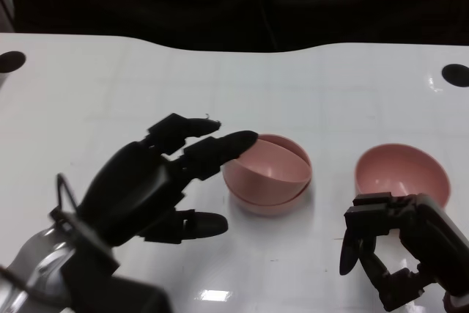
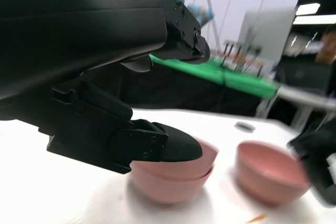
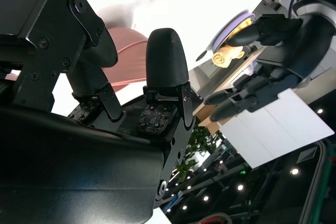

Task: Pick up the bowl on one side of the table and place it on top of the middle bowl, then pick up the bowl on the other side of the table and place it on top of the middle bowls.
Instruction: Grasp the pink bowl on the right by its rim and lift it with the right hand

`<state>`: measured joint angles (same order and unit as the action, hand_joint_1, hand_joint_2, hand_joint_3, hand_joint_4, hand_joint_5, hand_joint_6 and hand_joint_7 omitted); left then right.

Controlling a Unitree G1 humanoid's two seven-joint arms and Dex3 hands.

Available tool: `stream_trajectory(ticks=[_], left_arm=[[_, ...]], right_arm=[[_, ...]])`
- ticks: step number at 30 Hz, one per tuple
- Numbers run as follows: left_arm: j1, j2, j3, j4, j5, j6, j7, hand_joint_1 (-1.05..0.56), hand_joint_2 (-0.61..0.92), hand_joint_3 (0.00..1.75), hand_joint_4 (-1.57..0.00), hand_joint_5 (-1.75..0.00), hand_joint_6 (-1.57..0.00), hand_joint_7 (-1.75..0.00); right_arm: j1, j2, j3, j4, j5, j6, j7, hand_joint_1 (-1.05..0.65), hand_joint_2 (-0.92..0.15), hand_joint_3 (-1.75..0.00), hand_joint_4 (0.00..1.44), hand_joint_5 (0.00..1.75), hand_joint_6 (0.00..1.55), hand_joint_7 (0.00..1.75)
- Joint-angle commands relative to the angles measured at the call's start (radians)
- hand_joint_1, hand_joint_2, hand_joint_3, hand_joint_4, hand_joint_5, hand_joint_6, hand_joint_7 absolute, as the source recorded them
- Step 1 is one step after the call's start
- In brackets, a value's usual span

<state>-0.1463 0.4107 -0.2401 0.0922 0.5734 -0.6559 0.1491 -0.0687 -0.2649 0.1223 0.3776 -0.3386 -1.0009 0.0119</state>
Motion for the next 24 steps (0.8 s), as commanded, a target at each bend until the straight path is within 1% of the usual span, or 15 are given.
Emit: stream_trajectory(ticks=[1, 4, 6, 7, 9, 10, 11, 12, 13, 15, 16, 17, 18, 20, 24], left_arm=[[0.098, 0.043, 0.056, -0.019, -0.098, -0.073, -0.007, -0.35, 0.92, 0.21, -0.20, -1.23, -0.32, -0.84], [0.153, 0.053, 0.079, -0.038, -0.159, -0.093, -0.046, -0.26, 0.92, 0.21, -0.29, -1.34, -0.36, -0.96], [0.178, 0.049, 0.092, -0.040, -0.186, -0.113, -0.056, -0.23, 0.92, 0.21, -0.33, -1.36, -0.39, -0.98], [0.187, 0.045, 0.097, -0.038, -0.199, -0.125, -0.059, -0.17, 0.91, 0.22, -0.44, -1.35, -0.45, -0.99], [0.213, 0.036, 0.111, -0.045, -0.219, -0.135, -0.065, -0.12, 0.88, 0.25, -0.53, -1.34, -0.50, -0.99], [0.223, 0.032, 0.117, -0.051, -0.222, -0.135, -0.067, -0.10, 0.79, 0.44, -0.59, -1.40, -0.56, -1.00], [0.233, 0.029, 0.123, -0.055, -0.223, -0.138, -0.068, -0.09, 0.70, 0.60, -0.61, -1.41, -0.58, -1.00], [0.246, 0.026, 0.128, -0.062, -0.228, -0.141, -0.069, -0.07, 0.64, 0.72, -0.64, -1.43, -0.61, -1.00], [0.258, 0.024, 0.132, -0.068, -0.236, -0.143, -0.073, -0.04, 0.53, 0.92, -0.70, -1.43, -0.68, -1.01], [0.291, 0.021, 0.136, -0.092, -0.276, -0.128, -0.095, -0.01, 0.46, 1.06, -0.74, -1.43, -0.74, -1.01], [0.310, 0.019, 0.136, -0.106, -0.304, -0.116, -0.112, 0.04, 0.38, 1.26, -0.81, -1.49, -0.81, -1.05], [0.323, 0.017, 0.137, -0.116, -0.325, -0.106, -0.126, 0.06, 0.34, 1.36, -0.84, -1.51, -0.84, -1.07], [0.335, 0.011, 0.136, -0.112, -0.353, -0.108, -0.138, 0.07, 0.32, 1.41, -0.85, -1.53, -0.86, -1.08], [0.350, -0.005, 0.135, -0.102, -0.391, -0.106, -0.156, 0.10, 0.26, 1.58, -0.91, -1.59, -0.93, -1.25], [0.357, -0.038, 0.142, -0.085, -0.401, -0.092, -0.171, 0.10, 0.19, 1.68, -0.92, -1.62, -0.91, -1.39]], right_arm=[[0.004, -0.007, -0.007, -0.010, 0.018, 0.011, -0.001, 0.28, -0.04, -1.72, 1.00, 1.69, 1.00, 1.25], [0.007, -0.005, -0.011, -0.017, 0.016, 0.017, -0.007, 0.27, -0.05, -1.71, 1.00, 1.66, 0.99, 1.24], [0.007, -0.004, -0.015, -0.020, 0.008, 0.020, -0.014, 0.27, -0.05, -1.71, 1.00, 1.65, 0.99, 1.24], [0.007, -0.004, -0.017, -0.021, 0.005, 0.022, -0.016, 0.26, -0.06, -1.70, 1.00, 1.64, 0.98, 1.23], [0.005, -0.004, -0.020, -0.021, 0.001, 0.022, -0.020, 0.25, -0.07, -1.69, 1.00, 1.64, 0.98, 1.23], [0.005, -0.005, -0.021, -0.020, -0.001, 0.021, -0.021, 0.25, -0.08, -1.68, 1.00, 1.63, 0.98, 1.22], [0.004, -0.005, -0.021, -0.019, -0.001, 0.020, -0.022, 0.24, -0.08, -1.68, 1.00, 1.63, 0.97, 1.22], [0.003, -0.006, -0.021, -0.017, 0.000, 0.019, -0.022, 0.24, -0.08, -1.68, 1.00, 1.63, 0.97, 1.22], [0.001, -0.007, -0.020, -0.014, 0.002, 0.017, -0.022, 0.24, -0.09, -1.67, 1.00, 1.63, 0.97, 1.22], [-0.002, -0.008, -0.020, -0.008, 0.003, 0.012, -0.025, 0.24, -0.10, -1.66, 0.99, 1.64, 0.97, 1.22], [-0.003, -0.009, -0.022, -0.006, 0.003, 0.009, -0.027, 0.24, -0.10, -1.66, 0.99, 1.64, 0.97, 1.22], [-0.003, -0.009, -0.023, -0.004, 0.003, 0.007, -0.029, 0.24, -0.09, -1.66, 0.99, 1.64, 0.97, 1.22], [-0.003, -0.011, -0.023, -0.004, 0.006, 0.008, -0.027, 0.24, -0.09, -1.66, 1.00, 1.64, 0.97, 1.22], [-0.001, -0.013, -0.022, -0.005, 0.014, 0.010, -0.023, 0.23, -0.10, -1.67, 0.99, 1.63, 0.97, 1.23], [0.007, -0.014, -0.025, -0.013, 0.023, 0.009, -0.022, 0.22, -0.10, -1.67, 0.98, 1.61, 0.96, 1.23]])
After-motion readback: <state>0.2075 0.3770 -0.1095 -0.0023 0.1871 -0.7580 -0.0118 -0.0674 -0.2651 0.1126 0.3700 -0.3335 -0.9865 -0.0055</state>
